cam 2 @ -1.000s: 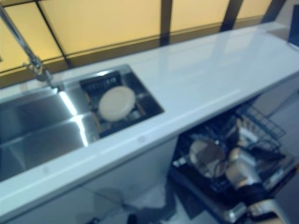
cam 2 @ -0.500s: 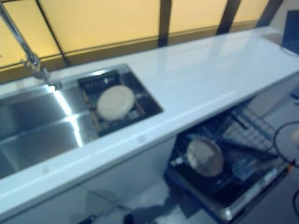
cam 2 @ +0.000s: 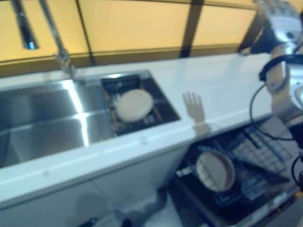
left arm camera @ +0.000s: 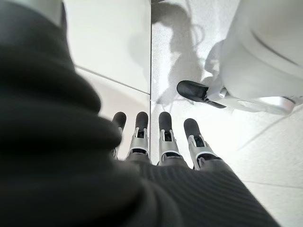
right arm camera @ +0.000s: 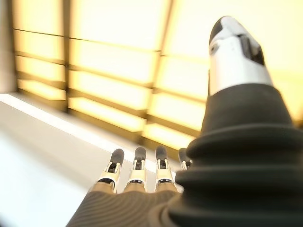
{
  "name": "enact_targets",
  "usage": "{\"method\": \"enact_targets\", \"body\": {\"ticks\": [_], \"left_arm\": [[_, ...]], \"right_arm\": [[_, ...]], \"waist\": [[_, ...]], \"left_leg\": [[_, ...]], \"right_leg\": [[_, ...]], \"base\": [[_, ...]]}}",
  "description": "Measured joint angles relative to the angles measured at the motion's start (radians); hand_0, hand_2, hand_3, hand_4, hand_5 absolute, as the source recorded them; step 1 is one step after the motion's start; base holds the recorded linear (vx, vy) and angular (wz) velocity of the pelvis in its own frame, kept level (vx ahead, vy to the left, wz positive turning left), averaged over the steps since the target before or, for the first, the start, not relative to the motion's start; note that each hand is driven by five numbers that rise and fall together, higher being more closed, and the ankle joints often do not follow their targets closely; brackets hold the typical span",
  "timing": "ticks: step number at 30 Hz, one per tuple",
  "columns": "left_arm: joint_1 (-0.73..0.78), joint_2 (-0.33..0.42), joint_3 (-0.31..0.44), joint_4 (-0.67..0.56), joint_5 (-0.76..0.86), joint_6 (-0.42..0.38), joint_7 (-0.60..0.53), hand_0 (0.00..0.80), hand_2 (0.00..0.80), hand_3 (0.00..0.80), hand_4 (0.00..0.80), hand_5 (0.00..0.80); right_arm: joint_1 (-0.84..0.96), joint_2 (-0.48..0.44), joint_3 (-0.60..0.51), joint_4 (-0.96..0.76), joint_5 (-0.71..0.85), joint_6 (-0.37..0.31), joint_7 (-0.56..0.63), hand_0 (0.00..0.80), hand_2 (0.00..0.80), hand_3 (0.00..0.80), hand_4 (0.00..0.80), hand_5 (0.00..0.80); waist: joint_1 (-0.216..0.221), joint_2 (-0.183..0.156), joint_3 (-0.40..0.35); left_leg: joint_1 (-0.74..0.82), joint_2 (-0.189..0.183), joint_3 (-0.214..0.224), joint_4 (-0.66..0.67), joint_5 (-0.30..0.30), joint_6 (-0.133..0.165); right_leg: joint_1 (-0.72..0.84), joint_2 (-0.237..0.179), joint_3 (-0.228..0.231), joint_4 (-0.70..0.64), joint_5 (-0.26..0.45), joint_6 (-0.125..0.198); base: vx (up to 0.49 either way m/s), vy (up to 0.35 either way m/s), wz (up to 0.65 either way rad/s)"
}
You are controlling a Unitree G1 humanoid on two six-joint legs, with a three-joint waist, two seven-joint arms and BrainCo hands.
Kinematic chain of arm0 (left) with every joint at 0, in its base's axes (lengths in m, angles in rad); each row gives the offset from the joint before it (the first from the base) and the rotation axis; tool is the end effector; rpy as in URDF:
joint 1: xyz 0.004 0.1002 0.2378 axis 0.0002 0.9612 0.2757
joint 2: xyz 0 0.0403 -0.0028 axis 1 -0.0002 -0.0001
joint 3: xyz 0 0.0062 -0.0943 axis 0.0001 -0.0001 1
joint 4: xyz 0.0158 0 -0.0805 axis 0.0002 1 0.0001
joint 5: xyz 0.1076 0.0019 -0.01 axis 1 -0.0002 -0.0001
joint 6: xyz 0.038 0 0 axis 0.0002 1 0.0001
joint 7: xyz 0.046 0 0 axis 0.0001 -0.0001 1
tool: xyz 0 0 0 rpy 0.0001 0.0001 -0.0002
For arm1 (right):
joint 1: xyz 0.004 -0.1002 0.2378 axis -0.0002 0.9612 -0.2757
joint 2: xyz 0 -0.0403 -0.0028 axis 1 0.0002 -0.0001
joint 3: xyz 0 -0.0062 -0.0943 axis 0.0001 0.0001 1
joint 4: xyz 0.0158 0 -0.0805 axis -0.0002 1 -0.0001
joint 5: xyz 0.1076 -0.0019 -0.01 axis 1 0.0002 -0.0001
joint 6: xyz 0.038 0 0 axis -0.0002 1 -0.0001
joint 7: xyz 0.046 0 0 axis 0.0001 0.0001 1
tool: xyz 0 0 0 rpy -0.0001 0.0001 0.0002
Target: Take plates into dishwasher
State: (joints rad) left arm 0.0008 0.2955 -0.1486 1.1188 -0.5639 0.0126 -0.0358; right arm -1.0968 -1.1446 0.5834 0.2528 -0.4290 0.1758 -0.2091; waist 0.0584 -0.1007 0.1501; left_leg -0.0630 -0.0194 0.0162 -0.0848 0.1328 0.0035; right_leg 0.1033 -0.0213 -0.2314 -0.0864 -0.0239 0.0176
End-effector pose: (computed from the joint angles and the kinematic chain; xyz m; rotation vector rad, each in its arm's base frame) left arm 0.0930 0.2377 -0.1032 -0.1777 1.0805 0.3122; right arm 0.2965 -0.2407 0.3169 -1.6219 -0.5994 -0.4502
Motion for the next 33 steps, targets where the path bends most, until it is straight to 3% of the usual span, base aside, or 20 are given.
{"method": "enact_targets", "body": {"ticks": [4, 9, 20, 33], "left_arm": [[-0.004, 0.006, -0.027, -0.001, -0.002, -0.002, 0.006, 0.0, 0.0, 0.0, 0.0, 0.0], [-0.009, 0.016, -0.049, -0.001, -0.016, -0.007, 0.008, 0.0, 0.0, 0.0, 0.0, 0.0], [-0.042, 0.041, -0.066, -0.024, -0.023, -0.03, 0.006, 0.0, 0.0, 0.0, 0.0, 0.0], [-0.049, 0.04, -0.065, -0.04, -0.06, -0.047, 0.004, 0.0, 0.0, 0.0, 0.0, 0.0]], "right_arm": [[-0.022, 0.046, 0.087, 0.002, -0.1, -0.059, 0.002, 0.0, 0.0, 0.0, 0.0, 0.0], [-0.062, 0.09, 0.175, 0.031, -0.161, -0.066, 0.002, 0.0, 0.0, 0.0, 0.0, 0.0], [-0.107, 0.1, 0.232, 0.069, -0.18, -0.098, 0.051, 0.0, 0.0, 0.0, 0.0, 0.0], [-0.108, 0.1, 0.249, 0.071, -0.218, -0.135, 0.073, 0.0, 0.0, 0.0, 0.0, 0.0]], "waist": [[0.023, -0.002, 0.0], [0.048, -0.011, 0.018], [0.069, -0.027, 0.123], [0.064, -0.031, 0.136]], "left_leg": [[-0.056, -0.002, -0.034, 0.0, 0.019, 0.001], [-0.106, -0.006, -0.067, 0.001, 0.036, 0.002], [-0.166, -0.02, -0.125, 0.001, 0.056, 0.0], [-0.178, -0.021, -0.127, 0.001, 0.059, 0.001]], "right_leg": [[-0.041, 0.002, -0.026, 0.001, 0.001, 0.001], [-0.078, 0.004, -0.054, 0.001, 0.003, 0.001], [-0.113, 0.008, -0.06, 0.001, 0.001, 0.003], [-0.124, 0.008, -0.062, 0.001, 0.0, 0.004]], "base": [[-0.089, -0.009, 0.27], [-0.062, -0.011, 0.2], [-0.045, -0.004, 0.16], [-0.012, 0.004, 0.01]]}}
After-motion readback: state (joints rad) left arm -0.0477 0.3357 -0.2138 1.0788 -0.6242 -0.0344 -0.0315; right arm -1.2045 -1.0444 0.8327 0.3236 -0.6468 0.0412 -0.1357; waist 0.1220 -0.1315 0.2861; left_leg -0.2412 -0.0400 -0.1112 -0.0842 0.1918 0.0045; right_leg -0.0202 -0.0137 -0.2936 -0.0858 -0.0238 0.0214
